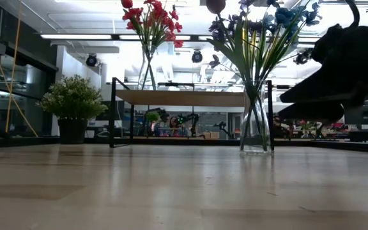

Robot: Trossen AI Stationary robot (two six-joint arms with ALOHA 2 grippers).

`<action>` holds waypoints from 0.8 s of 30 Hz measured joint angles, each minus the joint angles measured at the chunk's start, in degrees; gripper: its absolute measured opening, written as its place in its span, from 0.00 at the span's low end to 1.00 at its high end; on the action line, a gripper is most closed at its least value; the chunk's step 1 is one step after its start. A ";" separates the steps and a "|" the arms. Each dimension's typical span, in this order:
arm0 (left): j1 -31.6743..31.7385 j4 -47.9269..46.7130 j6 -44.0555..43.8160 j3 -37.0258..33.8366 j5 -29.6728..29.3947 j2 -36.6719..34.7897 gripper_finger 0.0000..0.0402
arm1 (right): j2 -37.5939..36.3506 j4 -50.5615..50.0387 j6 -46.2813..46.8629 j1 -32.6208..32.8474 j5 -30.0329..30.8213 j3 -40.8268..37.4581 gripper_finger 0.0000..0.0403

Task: Pick and place flowers into a vace then onto a shelf
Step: Put the transparent vase with flowers on the shelf

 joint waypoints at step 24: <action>0.00 -0.04 -0.10 0.00 -0.04 0.00 0.95 | 0.00 0.56 11.23 0.02 -11.30 -0.04 0.79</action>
